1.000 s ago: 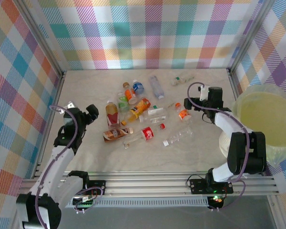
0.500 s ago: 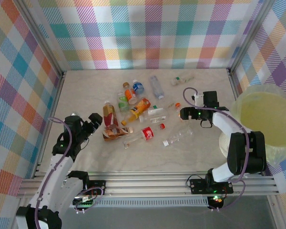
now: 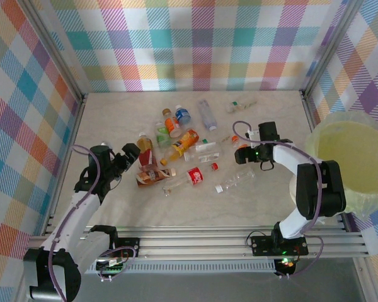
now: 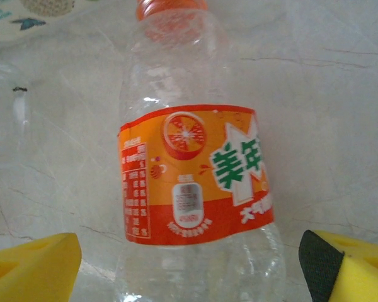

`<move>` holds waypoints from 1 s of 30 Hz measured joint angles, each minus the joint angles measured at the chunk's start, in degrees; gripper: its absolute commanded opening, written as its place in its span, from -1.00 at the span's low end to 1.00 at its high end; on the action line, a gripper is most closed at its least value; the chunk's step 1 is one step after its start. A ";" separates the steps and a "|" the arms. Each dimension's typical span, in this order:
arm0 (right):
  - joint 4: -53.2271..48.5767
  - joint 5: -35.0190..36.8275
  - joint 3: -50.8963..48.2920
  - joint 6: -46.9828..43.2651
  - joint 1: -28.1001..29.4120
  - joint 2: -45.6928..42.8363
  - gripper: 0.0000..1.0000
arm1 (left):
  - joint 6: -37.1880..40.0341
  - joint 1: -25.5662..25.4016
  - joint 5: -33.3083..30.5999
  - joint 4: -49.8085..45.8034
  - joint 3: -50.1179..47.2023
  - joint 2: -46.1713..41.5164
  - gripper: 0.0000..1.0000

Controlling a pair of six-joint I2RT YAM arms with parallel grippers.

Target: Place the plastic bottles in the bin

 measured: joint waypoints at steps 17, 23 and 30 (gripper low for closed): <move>-0.57 7.61 3.91 2.97 2.97 7.06 0.19 | -0.87 -1.11 2.36 0.35 4.31 0.85 1.00; 0.46 8.20 3.17 5.03 2.97 2.62 0.04 | -0.83 -6.47 1.79 -0.57 8.26 0.90 1.00; 2.12 6.05 -2.58 5.81 3.78 -12.31 -0.06 | -0.83 -14.78 1.73 2.86 12.85 5.73 1.00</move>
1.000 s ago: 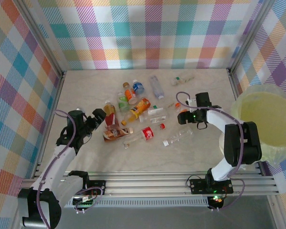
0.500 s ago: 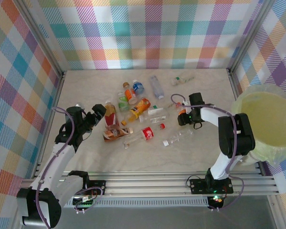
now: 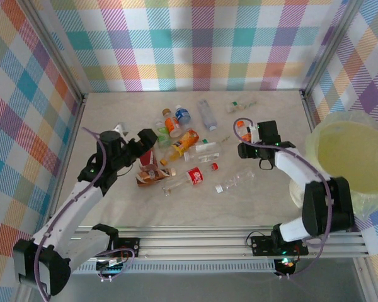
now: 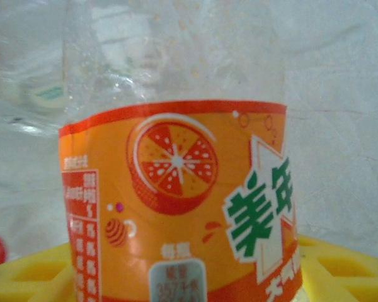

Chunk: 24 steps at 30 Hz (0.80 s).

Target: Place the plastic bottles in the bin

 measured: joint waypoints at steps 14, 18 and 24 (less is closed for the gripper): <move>1.01 -13.03 -4.63 10.10 0.79 -25.92 -0.16 | 4.72 -13.40 3.98 7.56 12.13 15.47 1.00; 0.90 -9.55 -3.78 11.37 0.85 -32.63 -0.17 | 4.72 -13.46 2.86 7.76 12.13 16.06 1.00; -7.45 2.89 9.07 8.33 0.83 -35.95 -0.23 | 5.51 -13.46 0.37 6.12 12.50 16.52 1.00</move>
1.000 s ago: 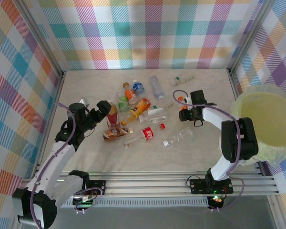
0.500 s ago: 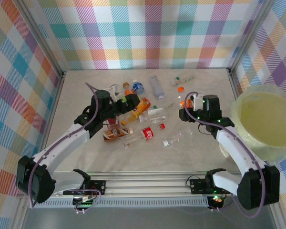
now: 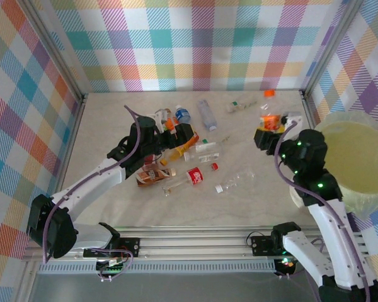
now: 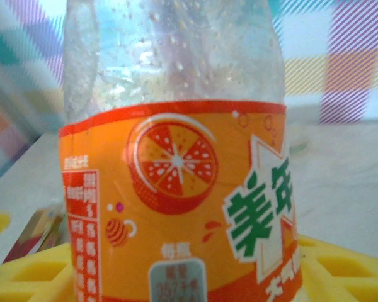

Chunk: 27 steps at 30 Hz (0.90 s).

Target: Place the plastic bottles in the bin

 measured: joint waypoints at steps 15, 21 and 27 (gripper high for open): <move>-26.93 15.02 20.15 -6.05 -21.79 6.56 -0.25 | 0.52 0.00 -5.60 -2.69 0.68 0.09 1.00; -32.24 13.14 20.35 -5.77 -33.14 9.09 -0.25 | 0.55 0.00 -5.68 -3.67 1.77 1.05 1.00; -34.53 7.87 17.44 -4.00 -43.98 10.45 -0.24 | 1.27 0.00 -5.68 -5.75 3.48 1.95 1.00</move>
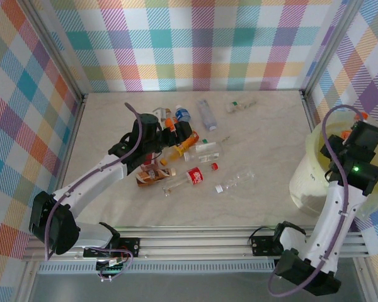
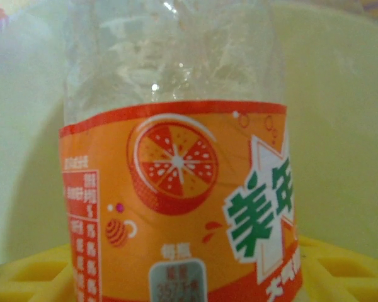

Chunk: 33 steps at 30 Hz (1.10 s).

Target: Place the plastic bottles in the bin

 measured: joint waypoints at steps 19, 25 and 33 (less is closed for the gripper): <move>7.98 -27.06 -9.18 7.39 -4.15 6.25 -0.15 | 0.37 0.00 -2.21 -1.81 0.13 1.01 1.00; 13.55 -34.32 -11.04 8.85 -3.41 8.02 -0.09 | -0.33 0.00 -4.15 -2.99 -0.31 0.98 1.00; 18.23 -38.97 -11.08 10.03 1.31 10.25 0.02 | -0.81 0.00 -6.38 -4.52 -0.81 0.04 1.00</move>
